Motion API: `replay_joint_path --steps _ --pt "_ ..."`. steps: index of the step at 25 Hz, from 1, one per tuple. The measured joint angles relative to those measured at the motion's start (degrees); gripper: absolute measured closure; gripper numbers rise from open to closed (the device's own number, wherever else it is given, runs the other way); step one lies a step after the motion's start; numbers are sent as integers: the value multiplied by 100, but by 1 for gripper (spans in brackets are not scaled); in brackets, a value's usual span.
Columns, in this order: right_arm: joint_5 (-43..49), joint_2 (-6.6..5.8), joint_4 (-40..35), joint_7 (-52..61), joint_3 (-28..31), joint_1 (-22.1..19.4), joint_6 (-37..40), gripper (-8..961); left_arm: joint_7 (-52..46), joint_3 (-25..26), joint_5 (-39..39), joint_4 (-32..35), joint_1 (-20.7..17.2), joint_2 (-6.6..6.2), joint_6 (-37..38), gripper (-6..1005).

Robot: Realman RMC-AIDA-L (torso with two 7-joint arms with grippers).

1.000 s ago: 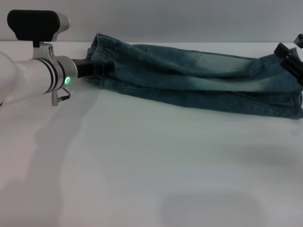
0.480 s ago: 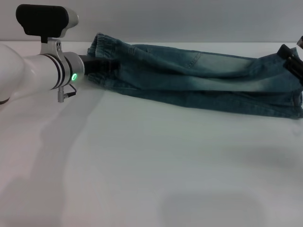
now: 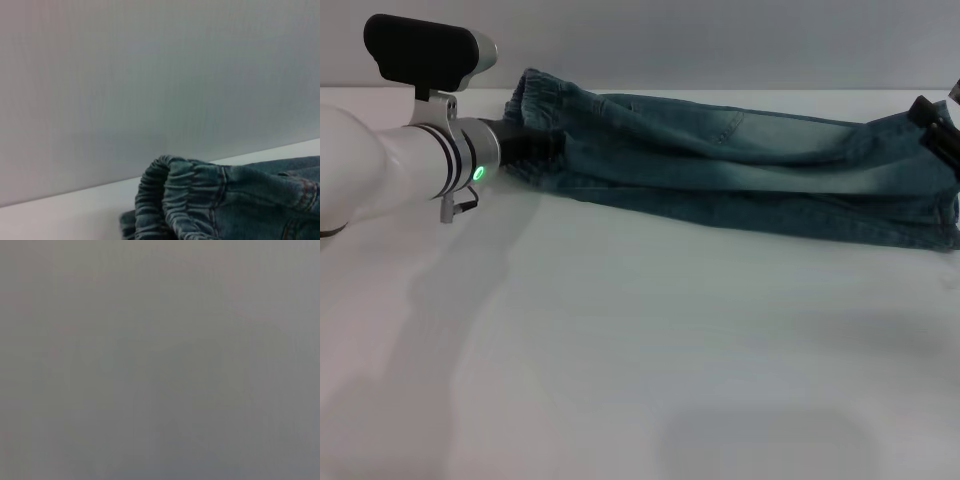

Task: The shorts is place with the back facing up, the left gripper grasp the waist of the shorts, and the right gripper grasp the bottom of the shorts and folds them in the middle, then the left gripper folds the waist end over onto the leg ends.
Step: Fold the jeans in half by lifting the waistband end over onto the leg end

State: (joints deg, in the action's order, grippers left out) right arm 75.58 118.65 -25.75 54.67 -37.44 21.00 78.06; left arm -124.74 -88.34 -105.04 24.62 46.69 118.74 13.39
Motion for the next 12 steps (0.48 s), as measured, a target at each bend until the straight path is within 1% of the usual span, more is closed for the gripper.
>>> replay_joint_path --steps 4,11,12 --pt "0 6 0 0 0 10 0 302 -1 -3 1 52 -73 -9 -2 516" --pt "0 13 0 0 0 32 12 302 1 -8 1 61 -90 -25 -3 572" --pt "0 15 0 0 0 32 15 302 6 -8 1 61 -90 -25 -3 640"
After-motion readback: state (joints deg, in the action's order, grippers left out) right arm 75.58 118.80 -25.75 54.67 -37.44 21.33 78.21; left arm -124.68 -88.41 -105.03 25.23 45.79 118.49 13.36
